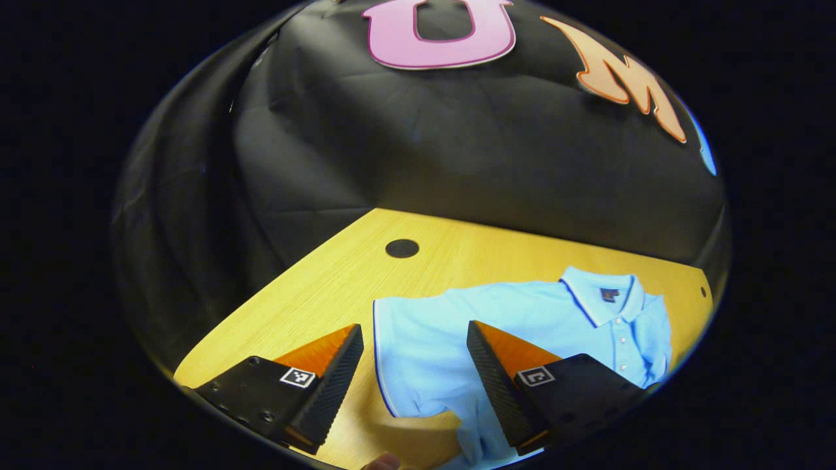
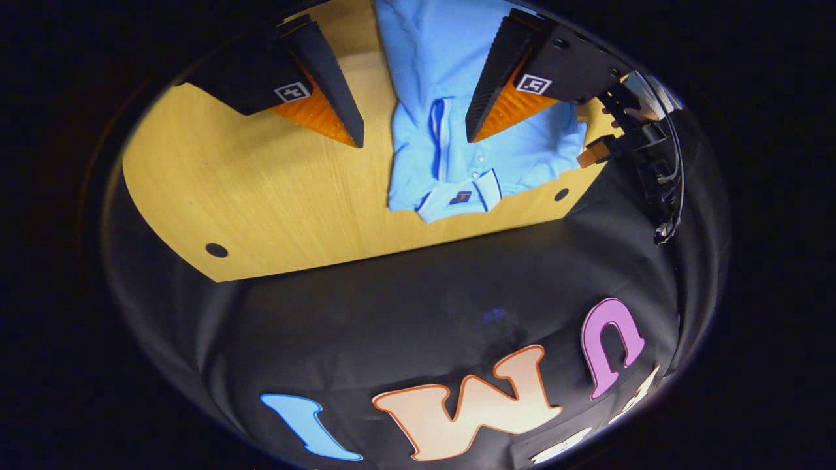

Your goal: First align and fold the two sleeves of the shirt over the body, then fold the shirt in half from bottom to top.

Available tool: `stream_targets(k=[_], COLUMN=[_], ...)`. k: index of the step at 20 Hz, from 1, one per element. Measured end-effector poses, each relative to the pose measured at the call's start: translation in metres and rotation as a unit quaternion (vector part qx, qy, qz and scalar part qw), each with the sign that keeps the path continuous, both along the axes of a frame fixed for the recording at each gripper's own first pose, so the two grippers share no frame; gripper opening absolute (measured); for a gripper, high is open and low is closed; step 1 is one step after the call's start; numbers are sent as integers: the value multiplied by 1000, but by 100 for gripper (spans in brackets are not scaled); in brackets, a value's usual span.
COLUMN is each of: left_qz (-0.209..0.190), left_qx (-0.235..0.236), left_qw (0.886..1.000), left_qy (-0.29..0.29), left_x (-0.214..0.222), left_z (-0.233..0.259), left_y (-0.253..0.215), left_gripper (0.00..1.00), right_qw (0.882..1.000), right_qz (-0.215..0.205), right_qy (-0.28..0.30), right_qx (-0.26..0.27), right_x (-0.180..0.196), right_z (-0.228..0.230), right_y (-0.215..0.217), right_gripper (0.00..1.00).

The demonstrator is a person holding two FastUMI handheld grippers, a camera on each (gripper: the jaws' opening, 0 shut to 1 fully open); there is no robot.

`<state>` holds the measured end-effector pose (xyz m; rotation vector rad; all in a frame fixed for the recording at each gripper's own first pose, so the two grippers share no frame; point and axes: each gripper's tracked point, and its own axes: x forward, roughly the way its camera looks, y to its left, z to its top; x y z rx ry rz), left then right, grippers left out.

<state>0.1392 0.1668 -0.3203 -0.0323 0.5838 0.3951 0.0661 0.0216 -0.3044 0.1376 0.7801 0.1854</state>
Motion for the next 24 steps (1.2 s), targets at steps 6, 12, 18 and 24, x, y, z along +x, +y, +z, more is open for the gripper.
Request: stream_targets(k=[6,12,18,24], left_qz=[13,-25,-42,-89], left_qx=[-11,-40,-45,-83], left_qw=[999,998,997,993], left_qy=[30,41,37,-4], left_x=[8,14,25,44], left_z=[-28,-34,-33,4], left_y=[16,-2,-19,-77], left_gripper=[95,77,0,0], right_qw=[999,1000,1000,999], right_qz=[-22,-16,-18,-47], right_qy=[24,22,22,8], right_qx=[-11,-11,-11,-12], right_x=[-18,-18,-28,-36], right_z=[-10,-9,-5,10], right_y=[-30,-30,-39,-70], right_gripper=[98,93,93,98])
